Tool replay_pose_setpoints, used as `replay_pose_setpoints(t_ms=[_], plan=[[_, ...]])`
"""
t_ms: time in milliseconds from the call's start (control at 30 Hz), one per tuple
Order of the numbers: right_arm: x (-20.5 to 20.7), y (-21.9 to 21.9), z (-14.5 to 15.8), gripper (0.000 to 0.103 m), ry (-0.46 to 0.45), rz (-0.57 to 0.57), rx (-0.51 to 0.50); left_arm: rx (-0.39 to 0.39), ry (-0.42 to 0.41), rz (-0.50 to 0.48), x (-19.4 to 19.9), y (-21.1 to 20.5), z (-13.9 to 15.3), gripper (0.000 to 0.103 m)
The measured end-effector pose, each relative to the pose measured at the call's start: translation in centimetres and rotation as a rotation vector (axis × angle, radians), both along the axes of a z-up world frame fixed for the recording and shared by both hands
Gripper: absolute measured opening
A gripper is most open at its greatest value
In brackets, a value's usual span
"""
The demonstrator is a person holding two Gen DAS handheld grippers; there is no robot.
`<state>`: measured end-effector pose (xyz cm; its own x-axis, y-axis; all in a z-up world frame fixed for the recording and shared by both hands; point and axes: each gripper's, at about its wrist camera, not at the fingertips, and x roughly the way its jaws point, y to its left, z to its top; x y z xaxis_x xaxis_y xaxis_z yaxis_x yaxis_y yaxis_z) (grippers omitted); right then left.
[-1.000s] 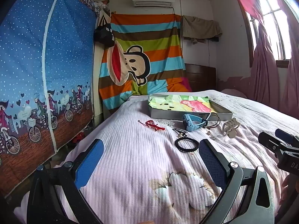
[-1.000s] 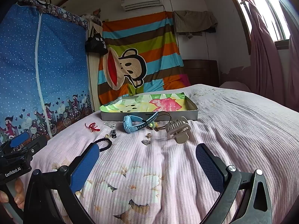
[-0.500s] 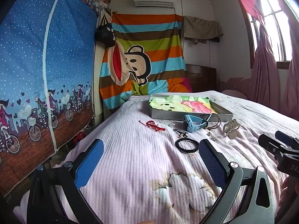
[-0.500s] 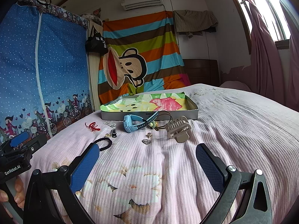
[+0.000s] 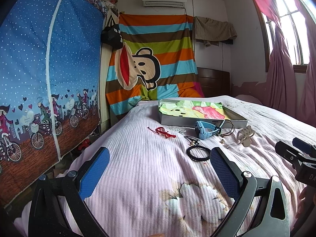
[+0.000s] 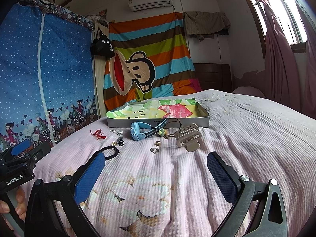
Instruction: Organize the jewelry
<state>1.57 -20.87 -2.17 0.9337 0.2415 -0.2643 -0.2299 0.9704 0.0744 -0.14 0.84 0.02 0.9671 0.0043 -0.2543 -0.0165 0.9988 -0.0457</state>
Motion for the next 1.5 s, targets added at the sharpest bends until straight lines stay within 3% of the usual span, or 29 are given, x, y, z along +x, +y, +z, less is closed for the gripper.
replay_pose_setpoints(t_ms=[1500], plan=[[-0.09, 0.05, 0.09, 0.103, -0.002, 0.000, -0.002, -0.002, 0.001, 0.004, 0.08, -0.18, -0.10, 0.100]])
